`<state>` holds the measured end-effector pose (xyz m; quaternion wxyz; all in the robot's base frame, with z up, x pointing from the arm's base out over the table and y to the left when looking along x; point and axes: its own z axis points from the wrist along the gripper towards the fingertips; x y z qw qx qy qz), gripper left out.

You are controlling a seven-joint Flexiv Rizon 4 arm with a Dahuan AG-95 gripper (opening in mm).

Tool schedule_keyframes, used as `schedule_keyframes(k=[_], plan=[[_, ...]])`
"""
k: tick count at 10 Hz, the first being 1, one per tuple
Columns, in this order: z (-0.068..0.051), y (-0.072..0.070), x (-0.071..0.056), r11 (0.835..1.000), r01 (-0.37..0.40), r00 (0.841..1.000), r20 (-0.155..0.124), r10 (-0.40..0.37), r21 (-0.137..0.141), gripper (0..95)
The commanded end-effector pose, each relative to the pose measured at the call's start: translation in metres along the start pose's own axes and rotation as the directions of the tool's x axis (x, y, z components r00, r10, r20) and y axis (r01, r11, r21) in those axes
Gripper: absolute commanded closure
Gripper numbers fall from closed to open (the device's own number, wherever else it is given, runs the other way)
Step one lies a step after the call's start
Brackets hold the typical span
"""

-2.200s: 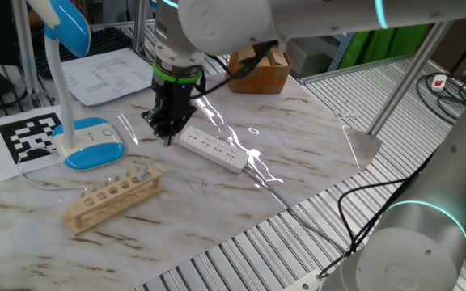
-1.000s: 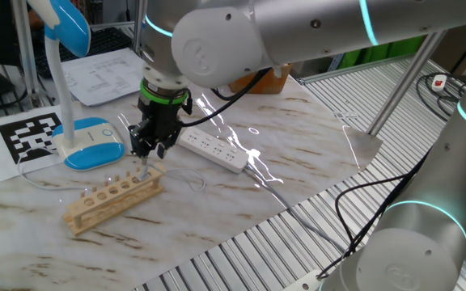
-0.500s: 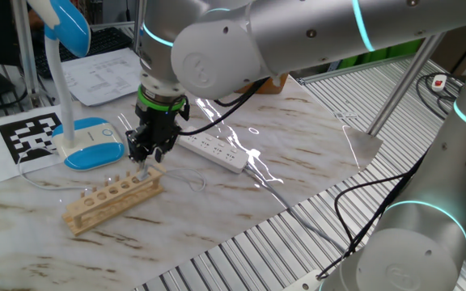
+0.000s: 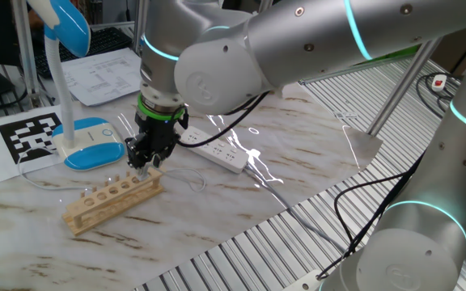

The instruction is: Plug in the power cord of the desk lamp, turn on the socket, and light up the desk lamp

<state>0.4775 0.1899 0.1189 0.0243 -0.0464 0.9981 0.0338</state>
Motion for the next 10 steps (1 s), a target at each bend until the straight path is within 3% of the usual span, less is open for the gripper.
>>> schedule_keyframes(k=[1, 10], plan=[[0.005, 0.0, 0.0, 1.0, -0.004, 1.0, 0.003, 0.004, -0.007, 76.0], [0.019, 0.001, 0.0, 1.0, -0.019, 0.999, 0.034, 0.02, -0.018, 76.0]])
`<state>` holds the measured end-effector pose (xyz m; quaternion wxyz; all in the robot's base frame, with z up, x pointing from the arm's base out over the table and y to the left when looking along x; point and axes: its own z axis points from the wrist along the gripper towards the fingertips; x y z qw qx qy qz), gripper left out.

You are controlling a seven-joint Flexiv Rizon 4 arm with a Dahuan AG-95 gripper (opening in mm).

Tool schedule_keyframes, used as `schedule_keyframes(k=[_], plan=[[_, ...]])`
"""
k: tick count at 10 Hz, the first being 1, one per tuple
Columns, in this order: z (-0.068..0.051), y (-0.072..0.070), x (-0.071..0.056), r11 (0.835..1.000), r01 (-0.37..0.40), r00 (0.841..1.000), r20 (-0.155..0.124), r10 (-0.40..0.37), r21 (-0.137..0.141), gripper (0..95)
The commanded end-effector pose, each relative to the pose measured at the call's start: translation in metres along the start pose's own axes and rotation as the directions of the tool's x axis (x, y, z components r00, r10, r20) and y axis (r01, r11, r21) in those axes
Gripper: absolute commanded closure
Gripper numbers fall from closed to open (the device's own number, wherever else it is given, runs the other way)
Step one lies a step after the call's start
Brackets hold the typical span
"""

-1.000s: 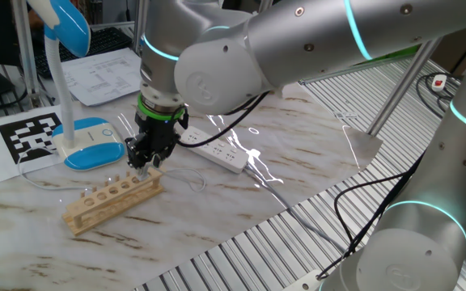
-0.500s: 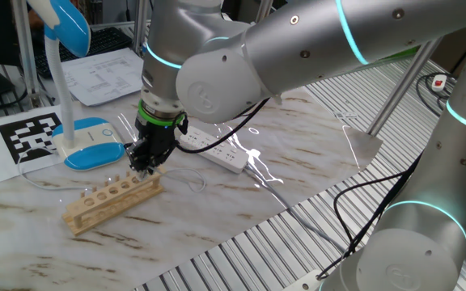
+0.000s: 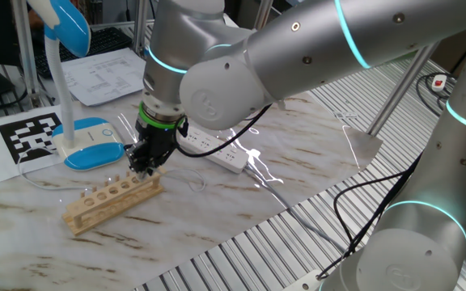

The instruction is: Plug in the power cord of the desk lamp, turn on the socket, and light up the desk lamp

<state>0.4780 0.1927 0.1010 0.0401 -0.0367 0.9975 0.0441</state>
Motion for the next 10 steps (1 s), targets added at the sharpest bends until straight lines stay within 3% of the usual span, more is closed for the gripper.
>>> schedule_keyframes(k=[1, 5, 6, 10], plan=[[0.0023, -0.0001, -0.0004, 1.0, -0.002, 1.0, 0.004, 0.002, 0.001, 76.0], [0.0057, 0.0, -0.0003, 1.0, -0.007, 1.0, 0.01, 0.007, 0.003, 76.0], [0.0058, 0.0001, -0.0003, 1.0, -0.004, 1.0, 0.007, 0.004, 0.003, 95.0], [0.0065, 0.0007, -0.0001, 1.0, -0.02, 1.0, 0.008, 0.02, 0.01, 95.0]])
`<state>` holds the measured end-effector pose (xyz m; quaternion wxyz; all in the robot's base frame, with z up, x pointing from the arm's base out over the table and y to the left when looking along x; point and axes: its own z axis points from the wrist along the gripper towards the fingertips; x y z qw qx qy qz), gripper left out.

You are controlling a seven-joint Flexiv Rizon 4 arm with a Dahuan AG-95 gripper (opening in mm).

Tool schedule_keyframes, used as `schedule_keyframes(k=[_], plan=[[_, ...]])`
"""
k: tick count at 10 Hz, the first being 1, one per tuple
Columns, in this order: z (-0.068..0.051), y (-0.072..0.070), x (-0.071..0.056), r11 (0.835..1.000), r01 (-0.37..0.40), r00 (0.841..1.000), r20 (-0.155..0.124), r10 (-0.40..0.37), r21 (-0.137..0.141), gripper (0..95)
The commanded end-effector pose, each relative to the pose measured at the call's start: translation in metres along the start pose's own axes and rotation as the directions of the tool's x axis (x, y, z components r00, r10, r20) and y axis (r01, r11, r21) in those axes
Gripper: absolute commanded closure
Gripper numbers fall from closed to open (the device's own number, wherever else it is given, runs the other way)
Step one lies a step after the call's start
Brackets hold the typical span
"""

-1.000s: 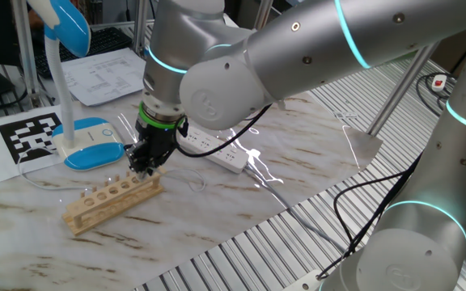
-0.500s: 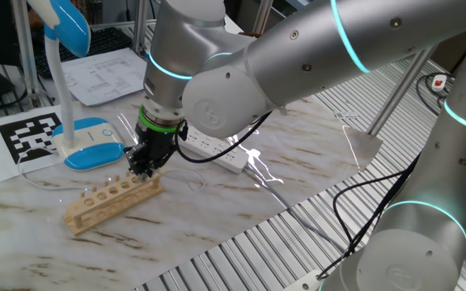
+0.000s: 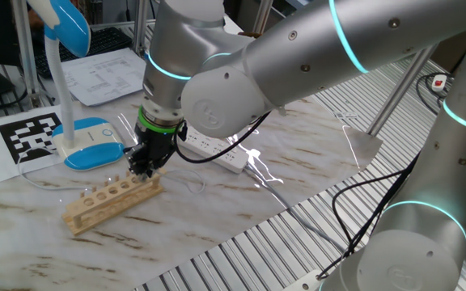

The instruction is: Plug in the power cord of the desk lamp, turn on the socket, and light up the desk lamp

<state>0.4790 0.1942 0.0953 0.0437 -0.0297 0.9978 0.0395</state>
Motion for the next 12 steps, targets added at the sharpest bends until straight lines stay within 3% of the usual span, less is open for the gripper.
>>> schedule_keyframes(k=[1, 6, 9, 12], plan=[[0.001, 0.0, 0.001, 1.0, -0.012, 1.0, 0.001, 0.012, 0.001, 95.0], [-0.006, 0.0, 0.0, 0.999, -0.04, 0.999, -0.015, 0.04, 0.008, 95.0], [-0.019, 0.0, 0.001, 0.998, -0.056, 0.998, -0.033, 0.057, 0.012, 95.0], [-0.039, -0.002, 0.002, 0.993, -0.118, 0.991, -0.065, 0.12, 0.028, 95.0]])
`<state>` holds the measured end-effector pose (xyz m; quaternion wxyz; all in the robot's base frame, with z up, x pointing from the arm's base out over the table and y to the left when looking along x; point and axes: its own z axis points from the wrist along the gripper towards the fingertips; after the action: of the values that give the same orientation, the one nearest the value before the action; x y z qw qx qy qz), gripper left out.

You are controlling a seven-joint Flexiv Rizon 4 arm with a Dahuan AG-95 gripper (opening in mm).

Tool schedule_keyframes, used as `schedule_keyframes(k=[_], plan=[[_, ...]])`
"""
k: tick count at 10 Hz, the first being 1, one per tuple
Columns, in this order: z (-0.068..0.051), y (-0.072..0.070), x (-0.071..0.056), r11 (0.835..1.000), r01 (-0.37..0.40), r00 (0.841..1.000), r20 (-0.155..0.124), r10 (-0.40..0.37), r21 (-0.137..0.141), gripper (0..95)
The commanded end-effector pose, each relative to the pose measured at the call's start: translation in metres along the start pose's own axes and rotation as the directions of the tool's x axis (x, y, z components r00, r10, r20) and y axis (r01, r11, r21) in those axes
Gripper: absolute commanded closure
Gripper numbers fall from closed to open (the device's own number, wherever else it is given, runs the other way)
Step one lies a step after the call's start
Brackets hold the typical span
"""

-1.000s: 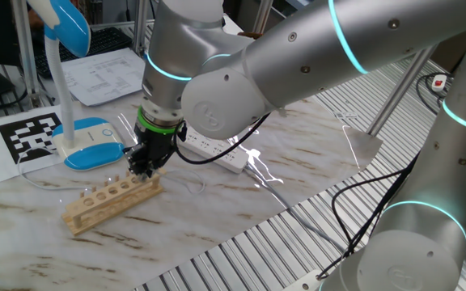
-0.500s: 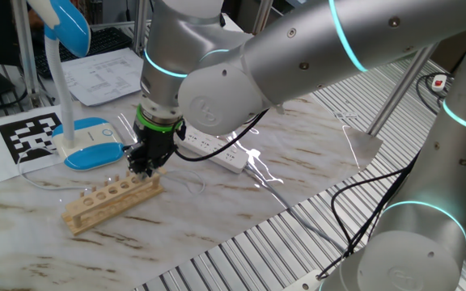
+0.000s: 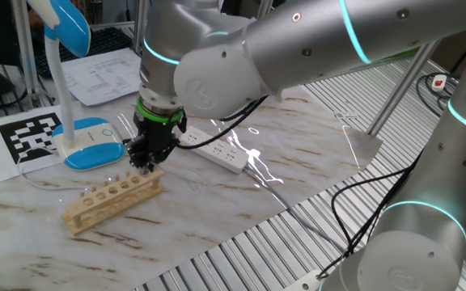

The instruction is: Plug in the power cord of the desk lamp, turn on the socket, and light up the desk lamp

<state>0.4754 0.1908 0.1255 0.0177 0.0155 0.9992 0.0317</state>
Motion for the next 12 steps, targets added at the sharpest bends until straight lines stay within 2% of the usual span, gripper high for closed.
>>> schedule_keyframes(k=[1, 2, 3, 4, 5, 6, 7, 9, 10, 12], plan=[[-0.013, -0.002, 0.002, 0.999, -0.042, 0.999, -0.026, 0.042, 0.015, 95.0], [-0.02, -0.004, 0.003, 0.996, -0.085, 0.996, -0.034, 0.086, 0.02, 95.0], [-0.029, -0.009, 0.003, 0.985, -0.166, 0.984, -0.056, 0.168, 0.041, 95.0], [-0.034, -0.013, 0.002, 0.975, -0.212, 0.974, -0.067, 0.216, 0.063, 95.0], [-0.037, -0.018, 0.002, 0.965, -0.254, 0.964, -0.071, 0.258, 0.062, 95.0], [-0.041, -0.025, 0.0, 0.946, -0.319, 0.943, -0.083, 0.323, 0.064, 95.0], [-0.043, -0.038, -0.003, 0.922, -0.38, 0.917, -0.099, 0.386, 0.073, 95.0], [-0.041, -0.061, -0.01, 0.883, -0.466, 0.874, -0.125, 0.47, 0.063, 95.0], [-0.039, -0.069, -0.015, 0.852, -0.518, 0.841, -0.136, 0.523, 0.078, 95.0], [-0.038, -0.078, -0.023, 0.773, -0.623, 0.76, -0.14, 0.634, 0.119, 95.0]])
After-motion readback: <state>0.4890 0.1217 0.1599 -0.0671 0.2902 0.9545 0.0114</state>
